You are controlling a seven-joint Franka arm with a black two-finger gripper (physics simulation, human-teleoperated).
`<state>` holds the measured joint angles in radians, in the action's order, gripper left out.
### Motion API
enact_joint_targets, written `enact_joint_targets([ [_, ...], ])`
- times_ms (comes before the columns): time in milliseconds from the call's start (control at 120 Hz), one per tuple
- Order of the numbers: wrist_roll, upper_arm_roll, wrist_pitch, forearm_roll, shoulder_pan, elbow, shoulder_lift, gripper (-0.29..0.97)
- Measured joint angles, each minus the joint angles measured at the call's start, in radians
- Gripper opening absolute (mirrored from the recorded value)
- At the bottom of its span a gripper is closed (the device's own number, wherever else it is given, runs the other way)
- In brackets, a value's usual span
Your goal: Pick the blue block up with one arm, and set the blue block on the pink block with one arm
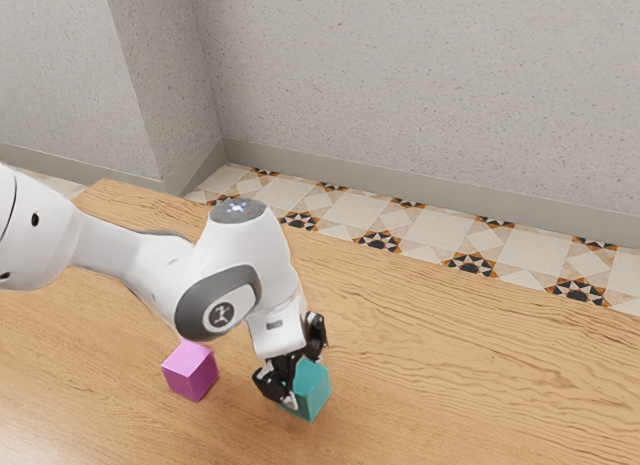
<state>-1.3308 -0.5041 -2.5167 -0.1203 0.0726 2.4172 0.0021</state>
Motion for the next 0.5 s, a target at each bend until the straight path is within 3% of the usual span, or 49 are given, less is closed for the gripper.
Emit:
enact_joint_targets([
  [233,-0.018,0.087,0.098,0.013,0.001,0.063,-0.189,0.36],
  [500,-0.061,0.19,0.18,0.024,0.002,0.115,-0.282,0.36],
])
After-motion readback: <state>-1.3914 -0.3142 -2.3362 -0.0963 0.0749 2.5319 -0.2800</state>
